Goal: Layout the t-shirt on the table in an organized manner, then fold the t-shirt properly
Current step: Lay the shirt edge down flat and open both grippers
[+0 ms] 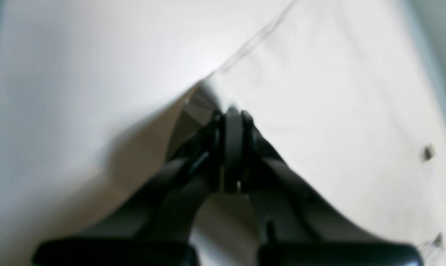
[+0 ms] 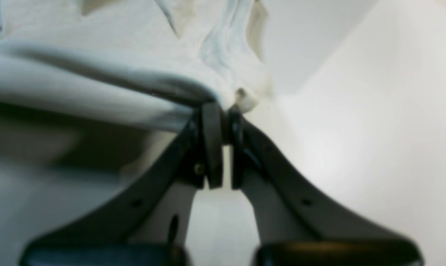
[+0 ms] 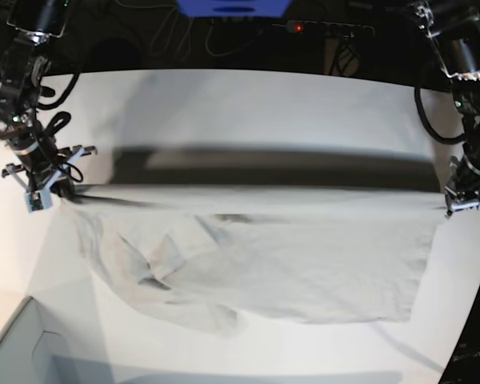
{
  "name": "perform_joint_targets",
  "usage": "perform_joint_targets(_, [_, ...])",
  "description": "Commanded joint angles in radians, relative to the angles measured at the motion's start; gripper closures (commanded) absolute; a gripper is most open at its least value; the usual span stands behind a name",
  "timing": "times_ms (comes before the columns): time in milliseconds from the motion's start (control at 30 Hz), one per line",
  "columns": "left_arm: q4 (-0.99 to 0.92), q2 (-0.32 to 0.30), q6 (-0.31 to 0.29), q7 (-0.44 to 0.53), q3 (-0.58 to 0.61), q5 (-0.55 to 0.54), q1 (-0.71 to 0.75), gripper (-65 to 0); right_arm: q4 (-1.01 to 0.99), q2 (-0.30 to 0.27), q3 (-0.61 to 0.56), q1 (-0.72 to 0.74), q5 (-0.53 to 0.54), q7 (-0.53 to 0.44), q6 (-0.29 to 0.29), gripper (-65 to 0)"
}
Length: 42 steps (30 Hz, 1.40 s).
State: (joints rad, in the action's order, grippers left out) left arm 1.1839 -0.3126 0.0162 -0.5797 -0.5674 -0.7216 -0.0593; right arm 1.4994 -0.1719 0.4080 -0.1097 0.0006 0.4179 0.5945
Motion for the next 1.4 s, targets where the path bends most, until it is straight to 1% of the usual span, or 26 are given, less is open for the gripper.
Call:
perform_joint_targets(0, [0.018, -0.021, -0.005, 0.025, -0.007, -0.005, 0.002, -0.1, 0.02, -0.015, 0.006, -0.015, 0.005, -0.02, 0.008, 0.0])
perform_joint_targets(67, [0.018, -0.02, -0.006, 0.027, -0.007, -0.005, 0.037, -0.1, 0.019, -0.016, 0.016, -0.055, 0.005, -0.02, 0.008, 0.0])
perform_joint_targets(167, [0.018, 0.016, -0.006, 0.027, -0.01, -0.005, 0.082, -0.1, 0.016, -0.013, 0.035, -0.106, 0.005, -0.021, 0.008, 0.0])
perform_joint_targets(233, [0.02, 0.034, -0.006, 0.027, -0.036, -0.005, 0.111, -0.1, 0.014, -0.013, 0.035, -0.134, 0.005, -0.021, 0.008, 0.0])
perform_joint_targets(333, [0.023, 0.079, -0.008, 0.025, -0.09, -0.005, 0.151, -0.1, 0.013, -0.018, 0.035, -0.17, 0.005, -0.03, 0.008, 0.0])
perform_joint_targets(467, [0.095, 0.126, -0.008, 0.023, -0.139, -0.005, 0.226, -0.1, 0.017, -0.019, 0.035, -0.236, 0.005, -0.112, 0.008, 0.0])
perform_joint_targets(600, [0.181, 0.152, -0.008, 0.025, -0.138, -0.003, 0.298, -0.1, 0.013, -0.019, 0.035, -0.296, 0.005, -0.189, 0.008, 0.0])
perform_joint_targets(733, [0.245, 0.194, -0.008, 0.025, -0.142, -0.003, 0.353, -0.1, 0.011, -0.019, 0.033, -0.347, 0.005, -0.239, 0.008, 0.0])
perform_joint_targets(833, [0.282, 0.195, -0.009, 0.025, -0.142, -0.003, 0.392, -0.1, 0.011, -0.021, 0.033, -0.362, 0.005, -0.248, 0.008, 0.0])
perform_joint_targets(867, [0.293, 0.195, -0.019, 0.025, -0.142, -0.005, 0.402, -0.1, 0.011, -0.021, 0.033, -0.364, 0.005, -0.248, 0.008, 0.0])
perform_joint_targets(900, [0.302, 0.195, -0.038, 0.023, -0.142, -0.005, 0.413, -0.1, 0.011, -0.021, 0.035, -0.364, 0.005, -0.248, 0.008, 0.0])
perform_joint_targets(1000, [0.311, 0.194, -0.123, 0.02, -0.142, -0.003, 0.434, -0.1, 0.011, -0.021, 0.055, -0.364, 0.005, -0.248, 0.008, 0.0])
perform_joint_targets(1067, [0.301, 0.191, -0.149, 0.02, -0.142, 0.001, 0.436, -0.1, 0.011, -0.021, 0.056, -0.364, 0.005, -0.248, 0.008, 0.0])
perform_joint_targets(1300, [0.302, 0.186, -0.161, 0.02, -0.142, 0.004, 0.428, -0.5, 0.011, -0.01, 0.058, -0.394, 0.005, -0.25, 0.008, 0.0])
perform_joint_targets(1367, [0.301, 0.171, -0.161, 0.02, -0.156, 0.0, 0.428, -0.5, 0.011, 0.004, 0.058, -0.394, 0.005, -0.25, 0.008, 0.0])
